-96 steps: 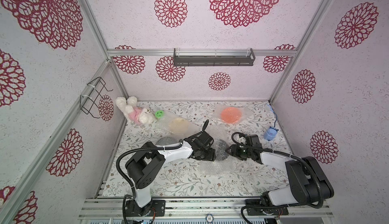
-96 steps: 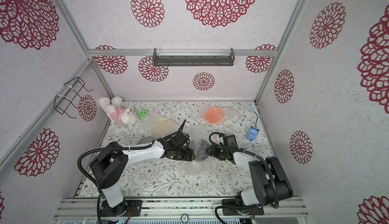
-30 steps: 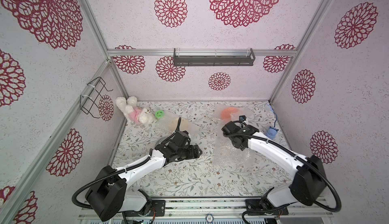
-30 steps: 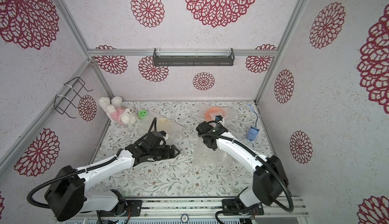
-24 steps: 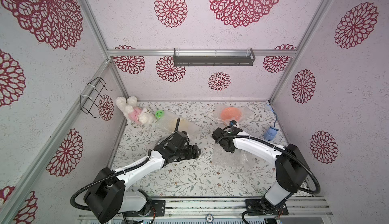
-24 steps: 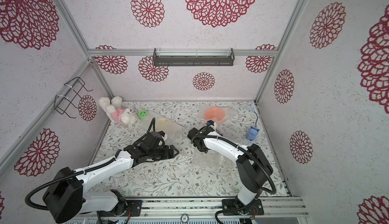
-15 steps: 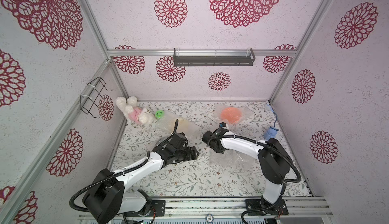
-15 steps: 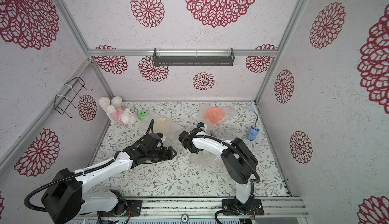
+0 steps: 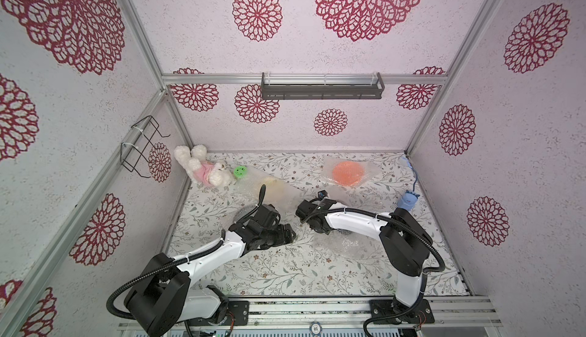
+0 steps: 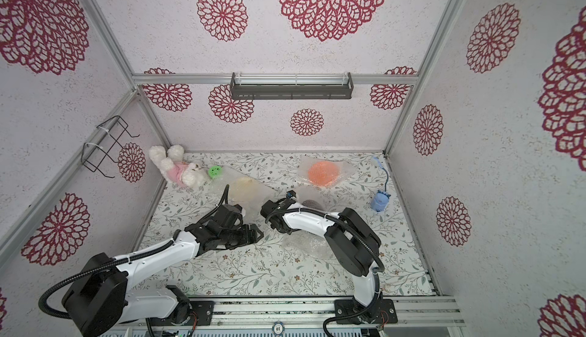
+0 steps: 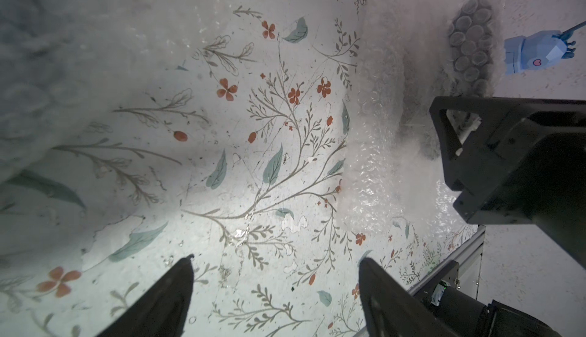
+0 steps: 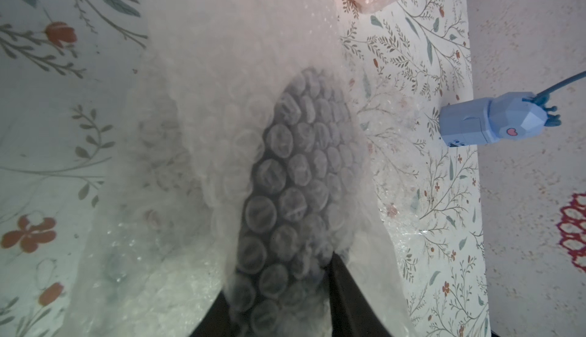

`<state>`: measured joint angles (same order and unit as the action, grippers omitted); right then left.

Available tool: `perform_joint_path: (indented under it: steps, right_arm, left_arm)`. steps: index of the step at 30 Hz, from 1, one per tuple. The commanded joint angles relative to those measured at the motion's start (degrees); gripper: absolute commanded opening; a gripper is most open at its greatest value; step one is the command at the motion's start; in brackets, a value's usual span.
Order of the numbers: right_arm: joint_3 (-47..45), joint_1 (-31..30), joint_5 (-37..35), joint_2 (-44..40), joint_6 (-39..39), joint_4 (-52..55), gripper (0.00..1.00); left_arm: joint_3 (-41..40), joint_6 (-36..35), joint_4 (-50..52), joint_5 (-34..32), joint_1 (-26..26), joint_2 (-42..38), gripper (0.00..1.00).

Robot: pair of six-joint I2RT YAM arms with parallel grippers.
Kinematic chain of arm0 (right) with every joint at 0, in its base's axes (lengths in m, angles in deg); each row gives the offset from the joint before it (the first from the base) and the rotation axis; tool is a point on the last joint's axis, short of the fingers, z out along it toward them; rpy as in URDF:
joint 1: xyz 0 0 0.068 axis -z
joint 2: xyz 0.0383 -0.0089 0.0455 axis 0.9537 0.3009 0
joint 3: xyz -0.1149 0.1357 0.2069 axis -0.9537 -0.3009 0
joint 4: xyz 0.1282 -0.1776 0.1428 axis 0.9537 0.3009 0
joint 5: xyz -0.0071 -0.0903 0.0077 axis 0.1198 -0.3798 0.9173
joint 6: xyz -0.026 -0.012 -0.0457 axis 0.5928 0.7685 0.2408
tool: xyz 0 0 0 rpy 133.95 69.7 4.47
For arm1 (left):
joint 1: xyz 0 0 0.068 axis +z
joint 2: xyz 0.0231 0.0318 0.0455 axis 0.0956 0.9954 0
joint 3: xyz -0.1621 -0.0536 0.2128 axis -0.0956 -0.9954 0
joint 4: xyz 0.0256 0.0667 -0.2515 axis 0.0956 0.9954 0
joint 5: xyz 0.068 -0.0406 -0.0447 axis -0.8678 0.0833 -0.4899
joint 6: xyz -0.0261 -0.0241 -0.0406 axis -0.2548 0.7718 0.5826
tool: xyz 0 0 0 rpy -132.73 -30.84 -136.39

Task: Unpack dinner plates from bubble wrap
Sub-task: Unwrap the bubble wrap at the center of the board.

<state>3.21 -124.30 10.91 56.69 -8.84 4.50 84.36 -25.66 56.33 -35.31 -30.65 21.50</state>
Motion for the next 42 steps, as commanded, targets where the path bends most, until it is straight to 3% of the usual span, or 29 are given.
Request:
perform_joint_path:
  steps: [1,3,5,10,13,17,22,26,31,37,42]
  right_arm:
    - [-1.44,0.12,5.21,1.12,-0.75,-3.80,0.38]
    - [-1.50,0.13,6.78,0.85,-0.16,-5.13,0.42]
    - [-2.57,0.04,10.82,-0.86,2.62,-9.06,0.54]
    - [-4.45,0.60,27.10,-7.67,10.77,-20.36,0.90]
    - [-4.80,2.20,36.06,-11.92,14.00,-24.11,0.99]
    - [-8.09,7.73,43.34,-18.92,16.05,-26.20,0.99]
    - [-19.82,23.16,43.72,-29.06,14.82,-27.24,0.96]
    - [-30.16,35.36,48.23,-35.03,13.57,-30.57,0.93]
    - [-41.25,45.98,54.47,-40.61,11.28,-35.24,0.86]
    - [-46.00,49.44,63.89,-39.32,11.02,-41.31,0.77]
    - [-47.25,49.36,69.03,-37.27,11.16,-44.66,0.69]
  left_arm:
    - [-0.61,0.41,-1.81,0.03,0.67,-0.19,0.84]
    - [-0.62,0.45,-1.96,0.24,0.85,0.30,0.84]
    - [-0.79,0.53,-2.17,0.19,1.02,0.32,0.84]
    - [-0.54,0.55,-1.68,0.67,1.66,-1.35,0.84]
    - [-0.11,0.15,-0.80,0.89,1.82,-2.93,0.85]
    - [0.41,-0.41,-0.45,2.66,1.58,-4.70,0.86]
    - [4.68,-1.84,-0.56,2.58,-3.49,-2.80,0.86]
    - [11.56,-1.53,-4.05,3.45,-8.68,7.06,0.85]
    - [23.70,-0.91,-6.49,4.92,-13.76,21.22,0.82]
    - [34.59,-0.47,-5.59,7.70,-16.46,34.23,0.77]
    - [35.43,-1.04,-3.64,6.86,-16.35,37.78,0.77]
